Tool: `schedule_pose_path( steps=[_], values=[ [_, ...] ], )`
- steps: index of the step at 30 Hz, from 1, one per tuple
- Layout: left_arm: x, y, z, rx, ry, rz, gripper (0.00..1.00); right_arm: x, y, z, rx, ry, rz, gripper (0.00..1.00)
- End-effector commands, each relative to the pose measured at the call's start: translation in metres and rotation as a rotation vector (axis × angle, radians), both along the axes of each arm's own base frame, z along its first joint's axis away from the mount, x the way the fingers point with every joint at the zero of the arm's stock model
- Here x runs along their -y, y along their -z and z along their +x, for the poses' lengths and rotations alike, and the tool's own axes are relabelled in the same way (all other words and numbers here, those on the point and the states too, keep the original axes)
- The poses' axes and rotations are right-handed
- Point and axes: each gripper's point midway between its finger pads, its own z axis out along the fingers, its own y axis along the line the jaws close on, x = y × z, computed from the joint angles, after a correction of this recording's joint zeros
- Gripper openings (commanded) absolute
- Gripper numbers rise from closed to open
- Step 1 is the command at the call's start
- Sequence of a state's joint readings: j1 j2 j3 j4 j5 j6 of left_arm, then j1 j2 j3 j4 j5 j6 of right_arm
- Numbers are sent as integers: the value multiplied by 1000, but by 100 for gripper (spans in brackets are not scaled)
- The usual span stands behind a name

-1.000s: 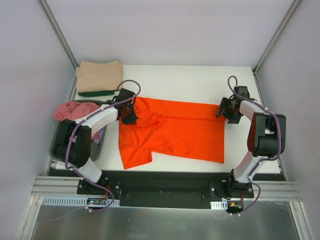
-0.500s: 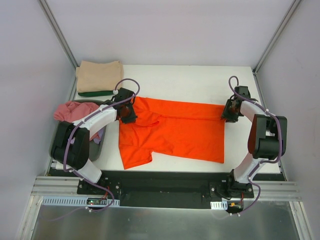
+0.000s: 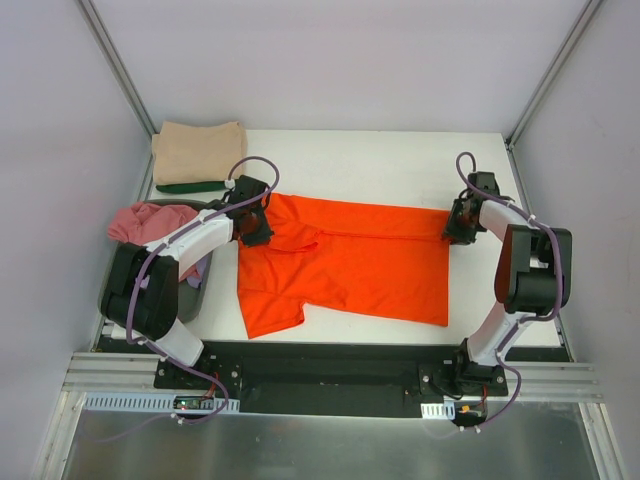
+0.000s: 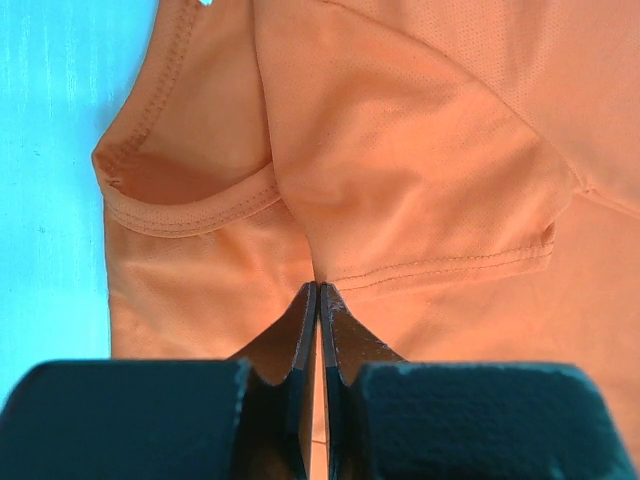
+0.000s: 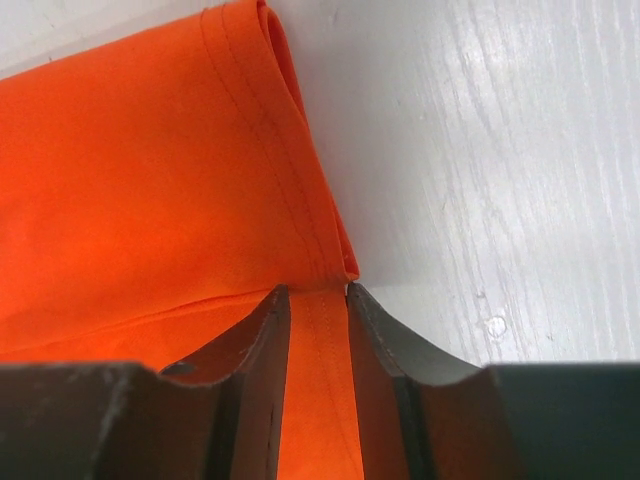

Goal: Fold and stack the t-shirts
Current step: Fold the flattened tshirt in 1/3 of the way

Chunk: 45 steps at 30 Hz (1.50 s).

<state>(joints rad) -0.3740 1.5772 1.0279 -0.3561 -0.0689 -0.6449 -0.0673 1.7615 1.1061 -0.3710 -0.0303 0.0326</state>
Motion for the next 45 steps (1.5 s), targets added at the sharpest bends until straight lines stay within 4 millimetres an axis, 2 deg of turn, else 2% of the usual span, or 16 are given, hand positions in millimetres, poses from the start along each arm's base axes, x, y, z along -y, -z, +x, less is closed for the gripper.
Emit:
schedule_pose_path(
  steps=[1,5,19,23,25,28,30,34,38,45],
  values=[
    [1,-22,10,72,-25,-7,0,2,-4,17,27,-6,5,31],
    [1,-24,10,79,-23,-6,0,5,-9,20,55,-1,-8,27],
    [0,-30,10,96,-17,-7,0,6,-9,34,64,-15,-4,28],
    [0,-28,10,92,-19,-7,0,7,-11,34,71,-13,-10,19],
    [0,-30,11,96,-20,-7,0,10,-13,33,80,-6,-25,11],
    [-1,-32,12,105,-20,-5,0,12,-19,29,87,0,-37,8],
    [-1,-35,14,114,-18,-1,0,12,-24,23,82,1,-39,0],
    [-3,-42,20,131,-24,-8,0,10,-28,12,60,3,-35,0],
    [-11,-55,28,167,-40,-3,0,17,-33,1,28,27,-74,0],
    [-18,-69,32,207,-39,-4,0,10,-35,-18,-18,24,-38,0]
  ],
)
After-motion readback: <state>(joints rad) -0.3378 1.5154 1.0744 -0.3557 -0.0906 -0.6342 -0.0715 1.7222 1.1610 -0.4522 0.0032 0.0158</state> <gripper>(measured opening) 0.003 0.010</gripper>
